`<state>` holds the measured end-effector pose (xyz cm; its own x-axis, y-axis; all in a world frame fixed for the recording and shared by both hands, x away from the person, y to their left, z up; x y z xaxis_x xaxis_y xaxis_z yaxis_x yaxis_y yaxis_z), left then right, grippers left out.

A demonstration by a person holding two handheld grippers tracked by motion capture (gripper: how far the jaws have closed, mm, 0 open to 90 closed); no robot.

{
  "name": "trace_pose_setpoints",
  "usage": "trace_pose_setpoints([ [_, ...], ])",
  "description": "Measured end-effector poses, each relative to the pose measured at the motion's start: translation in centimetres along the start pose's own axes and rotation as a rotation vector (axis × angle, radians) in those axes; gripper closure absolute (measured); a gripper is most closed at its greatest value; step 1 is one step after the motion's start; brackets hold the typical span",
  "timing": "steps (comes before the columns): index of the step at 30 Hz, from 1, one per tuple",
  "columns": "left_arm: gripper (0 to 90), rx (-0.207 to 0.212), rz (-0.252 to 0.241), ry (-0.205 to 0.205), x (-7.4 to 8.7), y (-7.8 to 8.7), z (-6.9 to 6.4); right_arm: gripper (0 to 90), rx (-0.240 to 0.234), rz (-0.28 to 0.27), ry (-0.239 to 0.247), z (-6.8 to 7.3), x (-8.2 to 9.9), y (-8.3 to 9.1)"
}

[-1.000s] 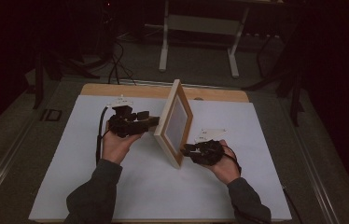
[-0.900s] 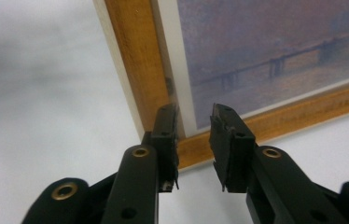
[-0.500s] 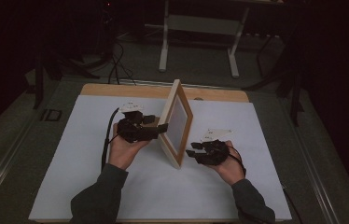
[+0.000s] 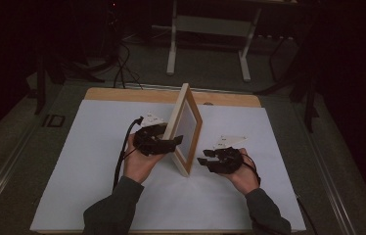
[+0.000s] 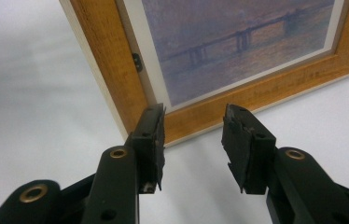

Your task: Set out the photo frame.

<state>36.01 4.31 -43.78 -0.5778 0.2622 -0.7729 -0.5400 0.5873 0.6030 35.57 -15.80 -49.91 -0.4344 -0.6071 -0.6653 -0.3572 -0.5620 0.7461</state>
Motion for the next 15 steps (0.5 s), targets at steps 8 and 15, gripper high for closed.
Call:
trace_pose_setpoints([
  [8, 37.3, -0.016, 0.001, 0.008, 0.6, -0.9, -0.3, 58.2, 0.001, -0.002, -0.001, -0.2, 0.2, 0.1],
  [15, 43.2, -0.029, 0.000, 0.006, 0.8, -1.3, -0.3, 58.3, 0.001, -0.002, -0.003, -0.2, 0.4, 0.0],
])
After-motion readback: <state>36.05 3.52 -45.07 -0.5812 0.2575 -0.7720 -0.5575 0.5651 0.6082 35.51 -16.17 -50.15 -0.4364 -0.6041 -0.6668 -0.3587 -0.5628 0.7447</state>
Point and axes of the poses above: each handheld gripper's, and its own axes: y roughly backward along the jaws, x roughly out of its underside, z roughly to its left, the point moved 5 cm from there along -y, roughly forward along the jaws, and after that the axes turned 8 degrees about z, right-handed, at the moved point
